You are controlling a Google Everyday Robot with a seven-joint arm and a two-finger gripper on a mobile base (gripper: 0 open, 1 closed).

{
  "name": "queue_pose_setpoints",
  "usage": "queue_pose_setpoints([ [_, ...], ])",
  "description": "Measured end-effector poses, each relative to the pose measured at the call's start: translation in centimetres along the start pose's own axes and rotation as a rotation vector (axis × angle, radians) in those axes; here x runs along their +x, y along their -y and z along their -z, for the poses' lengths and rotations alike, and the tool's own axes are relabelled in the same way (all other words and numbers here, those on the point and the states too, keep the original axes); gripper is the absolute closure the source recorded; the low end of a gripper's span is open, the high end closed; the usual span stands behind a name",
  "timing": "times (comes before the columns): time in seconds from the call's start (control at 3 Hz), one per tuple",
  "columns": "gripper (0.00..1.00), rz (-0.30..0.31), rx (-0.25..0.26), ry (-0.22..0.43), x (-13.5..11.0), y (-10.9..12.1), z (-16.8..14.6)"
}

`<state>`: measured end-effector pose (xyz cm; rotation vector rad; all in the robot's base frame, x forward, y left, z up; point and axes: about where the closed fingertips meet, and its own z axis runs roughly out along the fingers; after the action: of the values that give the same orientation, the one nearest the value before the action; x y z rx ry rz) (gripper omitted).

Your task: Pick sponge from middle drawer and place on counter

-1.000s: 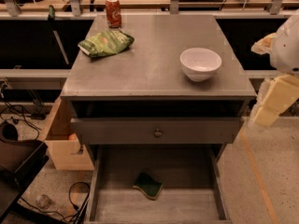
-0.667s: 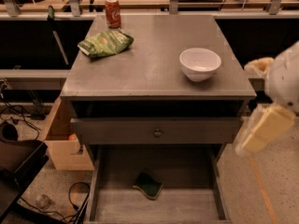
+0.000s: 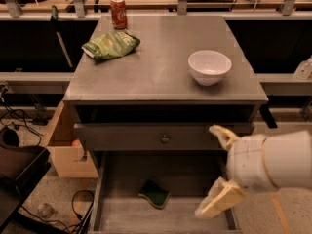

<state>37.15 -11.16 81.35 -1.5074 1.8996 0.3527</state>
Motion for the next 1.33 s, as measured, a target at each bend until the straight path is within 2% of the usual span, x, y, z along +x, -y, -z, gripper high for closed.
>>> queue_pose_setpoints([
  [0.33,0.00,-0.119,-0.039,0.176,1.5,-3.8,-7.2],
  [0.67,0.00,-0.168,-0.028,0.246,0.3,-3.3,-9.8],
  [1.0,0.00,-0.162,-0.019,0.234,0.6,-3.1,-9.5],
  [1.33,0.00,-0.180,-0.011,0.234,1.1,-3.0,-11.0],
])
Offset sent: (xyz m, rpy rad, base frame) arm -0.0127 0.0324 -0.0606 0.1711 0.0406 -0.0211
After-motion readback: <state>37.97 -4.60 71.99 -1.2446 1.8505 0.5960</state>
